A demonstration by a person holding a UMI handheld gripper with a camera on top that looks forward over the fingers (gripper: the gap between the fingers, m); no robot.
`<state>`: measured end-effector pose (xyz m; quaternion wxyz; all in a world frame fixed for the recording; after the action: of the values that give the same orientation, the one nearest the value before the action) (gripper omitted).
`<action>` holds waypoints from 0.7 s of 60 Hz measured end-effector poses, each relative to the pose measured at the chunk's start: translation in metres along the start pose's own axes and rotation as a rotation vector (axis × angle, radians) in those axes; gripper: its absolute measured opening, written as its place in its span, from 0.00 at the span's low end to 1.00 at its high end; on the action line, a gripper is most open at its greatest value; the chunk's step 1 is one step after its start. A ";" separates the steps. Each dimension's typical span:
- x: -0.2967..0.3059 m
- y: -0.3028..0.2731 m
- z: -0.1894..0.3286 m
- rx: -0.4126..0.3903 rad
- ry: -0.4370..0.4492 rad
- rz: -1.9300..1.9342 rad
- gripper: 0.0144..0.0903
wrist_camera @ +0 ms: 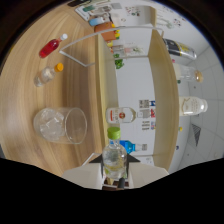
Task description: Make me a cup of Vodka Sunrise.
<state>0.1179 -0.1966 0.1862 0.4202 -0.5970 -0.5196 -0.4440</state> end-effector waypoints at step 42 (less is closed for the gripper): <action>0.023 -0.002 -0.011 -0.015 0.016 -0.077 0.27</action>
<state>0.1160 -0.2010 0.2116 0.4024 -0.5761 -0.5355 -0.4685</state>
